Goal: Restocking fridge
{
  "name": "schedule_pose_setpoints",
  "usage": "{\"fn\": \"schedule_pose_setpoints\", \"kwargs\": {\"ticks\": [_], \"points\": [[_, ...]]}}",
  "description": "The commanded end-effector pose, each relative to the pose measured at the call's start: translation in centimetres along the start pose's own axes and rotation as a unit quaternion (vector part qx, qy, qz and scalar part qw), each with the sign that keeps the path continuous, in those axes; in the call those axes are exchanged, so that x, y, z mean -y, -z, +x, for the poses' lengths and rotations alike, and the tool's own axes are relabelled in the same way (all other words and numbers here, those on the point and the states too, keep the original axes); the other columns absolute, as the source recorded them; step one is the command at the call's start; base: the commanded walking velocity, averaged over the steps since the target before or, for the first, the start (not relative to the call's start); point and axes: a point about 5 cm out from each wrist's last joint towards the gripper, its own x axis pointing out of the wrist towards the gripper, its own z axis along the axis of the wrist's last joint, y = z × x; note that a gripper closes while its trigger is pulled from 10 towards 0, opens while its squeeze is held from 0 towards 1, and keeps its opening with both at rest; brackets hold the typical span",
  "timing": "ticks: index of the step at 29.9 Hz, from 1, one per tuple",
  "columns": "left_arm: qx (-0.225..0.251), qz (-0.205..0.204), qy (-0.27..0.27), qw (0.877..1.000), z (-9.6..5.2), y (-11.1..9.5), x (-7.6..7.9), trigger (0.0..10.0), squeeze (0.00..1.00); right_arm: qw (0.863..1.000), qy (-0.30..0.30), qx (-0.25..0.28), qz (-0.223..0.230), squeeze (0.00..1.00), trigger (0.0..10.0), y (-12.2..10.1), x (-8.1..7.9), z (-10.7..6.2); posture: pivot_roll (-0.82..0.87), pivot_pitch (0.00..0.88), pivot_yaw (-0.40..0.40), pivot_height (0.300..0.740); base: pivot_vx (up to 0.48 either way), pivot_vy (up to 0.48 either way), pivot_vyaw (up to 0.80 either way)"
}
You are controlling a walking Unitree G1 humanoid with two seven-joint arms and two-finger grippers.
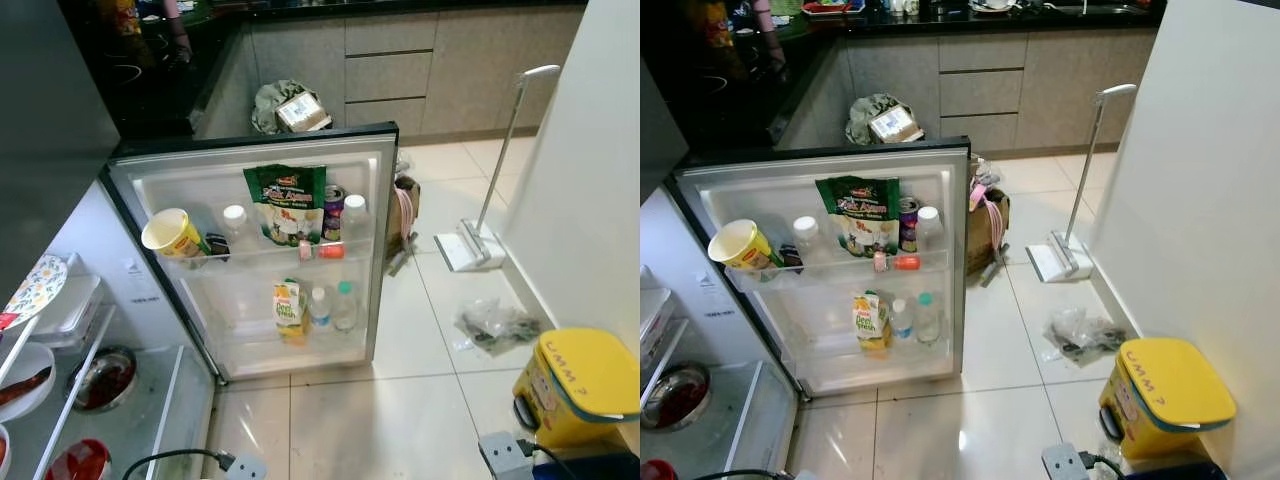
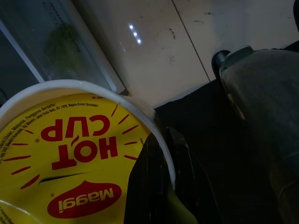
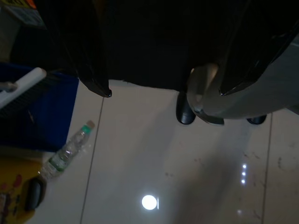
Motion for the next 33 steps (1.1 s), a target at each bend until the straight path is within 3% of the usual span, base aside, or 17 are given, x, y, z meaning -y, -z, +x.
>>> {"fn": "schedule_pose_setpoints", "kwargs": {"ticks": [1, 27, 33], "points": [[-0.006, 0.004, 0.004, 1.000, 0.00, 0.18, 0.09, 10.0, 0.00, 1.000, -0.007, 0.013, 0.006, 0.00, 10.0, -0.55, -0.11, 0.09, -0.03, 0.000, 0.017, 0.740, 0.274, 0.000, 0.00], [-0.002, 0.004, 0.003, 1.000, 0.01, 0.05, 0.11, 10.0, 0.00, 1.000, -0.029, 0.005, 0.001, 0.00, 10.0, -0.22, -0.73, 0.12, -0.03, 0.000, 0.017, 0.740, 0.279, 0.000, 0.00], [0.002, -0.005, 0.006, 1.000, 0.01, 0.05, 0.17, 10.0, 0.00, 1.000, -0.030, 0.000, 0.003, 0.00, 10.0, 0.01, -0.86, 0.10, -0.03, 0.000, 0.016, 0.740, 0.000, 0.000, 0.00]]}}
